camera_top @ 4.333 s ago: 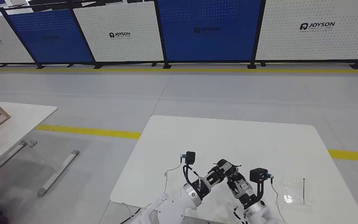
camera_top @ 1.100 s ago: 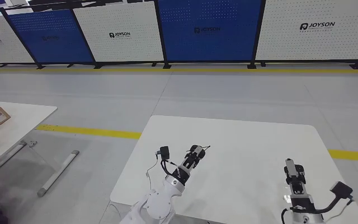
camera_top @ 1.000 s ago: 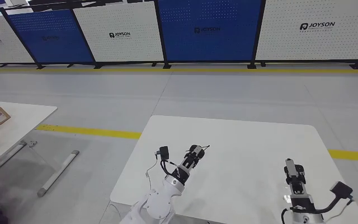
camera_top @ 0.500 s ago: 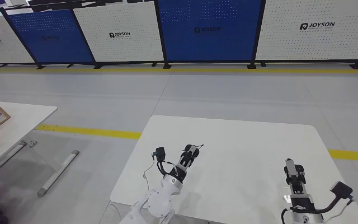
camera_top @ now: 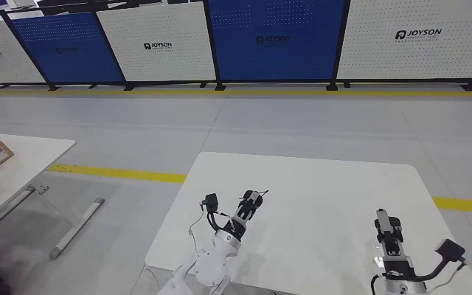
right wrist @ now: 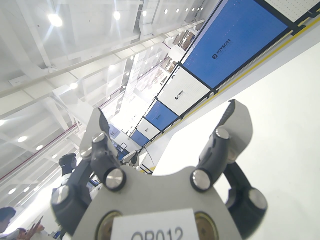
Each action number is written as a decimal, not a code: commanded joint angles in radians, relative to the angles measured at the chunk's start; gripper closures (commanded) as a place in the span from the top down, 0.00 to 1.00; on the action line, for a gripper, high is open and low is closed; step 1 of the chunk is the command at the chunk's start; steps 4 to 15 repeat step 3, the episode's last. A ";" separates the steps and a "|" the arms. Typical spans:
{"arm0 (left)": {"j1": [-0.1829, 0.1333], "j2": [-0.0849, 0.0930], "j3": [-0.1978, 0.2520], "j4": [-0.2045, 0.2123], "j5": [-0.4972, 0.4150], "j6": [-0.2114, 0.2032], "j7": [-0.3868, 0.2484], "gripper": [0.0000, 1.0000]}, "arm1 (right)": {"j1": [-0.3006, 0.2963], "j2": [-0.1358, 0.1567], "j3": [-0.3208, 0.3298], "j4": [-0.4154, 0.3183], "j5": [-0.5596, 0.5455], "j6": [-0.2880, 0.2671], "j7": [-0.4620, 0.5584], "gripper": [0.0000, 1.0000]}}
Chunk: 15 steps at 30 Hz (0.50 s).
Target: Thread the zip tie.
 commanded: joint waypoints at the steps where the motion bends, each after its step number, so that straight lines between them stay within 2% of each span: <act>1: 0.000 0.000 0.000 0.000 0.000 0.000 0.000 0.00 | 0.000 0.000 0.000 0.000 0.000 0.000 0.000 1.00; 15: 0.000 0.000 0.000 0.000 0.000 0.000 0.000 0.00 | 0.000 0.000 0.000 0.000 0.000 0.000 0.000 1.00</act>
